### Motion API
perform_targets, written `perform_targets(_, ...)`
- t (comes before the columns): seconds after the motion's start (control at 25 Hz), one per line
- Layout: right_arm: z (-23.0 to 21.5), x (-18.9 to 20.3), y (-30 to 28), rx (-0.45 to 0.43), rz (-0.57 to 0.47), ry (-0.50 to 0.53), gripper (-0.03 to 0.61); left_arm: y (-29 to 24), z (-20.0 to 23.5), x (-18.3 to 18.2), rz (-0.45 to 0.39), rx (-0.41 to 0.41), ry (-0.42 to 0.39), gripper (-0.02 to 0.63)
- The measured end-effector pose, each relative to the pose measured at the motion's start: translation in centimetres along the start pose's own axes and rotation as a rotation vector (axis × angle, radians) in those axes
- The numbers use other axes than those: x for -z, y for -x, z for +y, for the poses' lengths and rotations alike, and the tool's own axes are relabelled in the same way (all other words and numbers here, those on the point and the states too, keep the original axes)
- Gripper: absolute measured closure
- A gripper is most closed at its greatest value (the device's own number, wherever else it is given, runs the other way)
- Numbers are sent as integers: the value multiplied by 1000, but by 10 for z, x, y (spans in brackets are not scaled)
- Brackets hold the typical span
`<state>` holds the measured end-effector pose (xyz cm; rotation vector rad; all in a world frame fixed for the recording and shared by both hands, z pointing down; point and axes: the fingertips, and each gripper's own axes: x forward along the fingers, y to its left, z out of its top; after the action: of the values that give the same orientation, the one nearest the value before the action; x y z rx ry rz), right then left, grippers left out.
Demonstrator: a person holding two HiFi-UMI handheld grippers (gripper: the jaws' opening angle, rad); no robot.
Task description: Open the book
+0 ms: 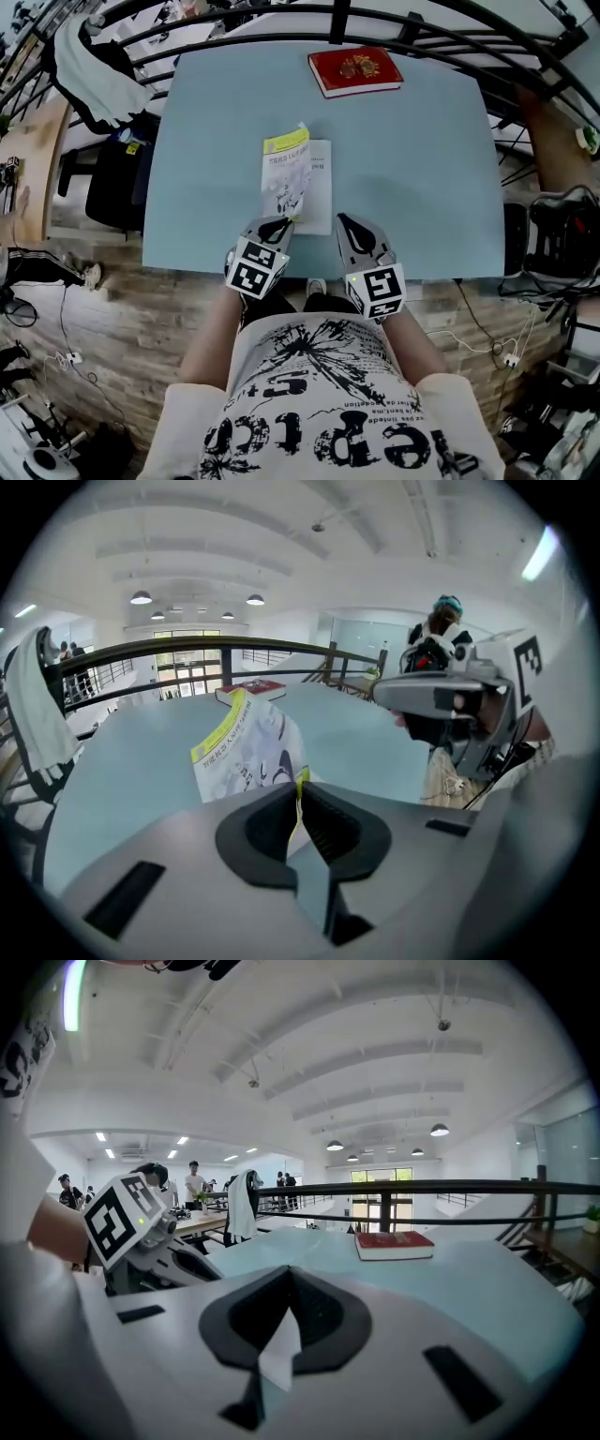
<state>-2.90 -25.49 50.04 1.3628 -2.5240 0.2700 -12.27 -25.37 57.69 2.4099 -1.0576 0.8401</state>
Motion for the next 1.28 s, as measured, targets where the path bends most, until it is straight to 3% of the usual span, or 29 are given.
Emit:
perform_targets(0.2,26,-15,-16,-64,-32,16,568,37,29,7,-50,-78,44,583)
perform_targets(0.56,72,-40,-39,-168,-102,60,568,83,91,44,-109,-211,212,583)
perform_targets(0.84,94,-47,-56,-181,-98,71,568,90,137,79,-60,-237,255,580)
perform_targets(1.12,108,-45,-74,-151,-72,77,568,74,166,128,-1,-214,370,561)
perform_targets(1.28,116,-45,-82,-125,-53,73,568,62,174,146,44,-190,359,551)
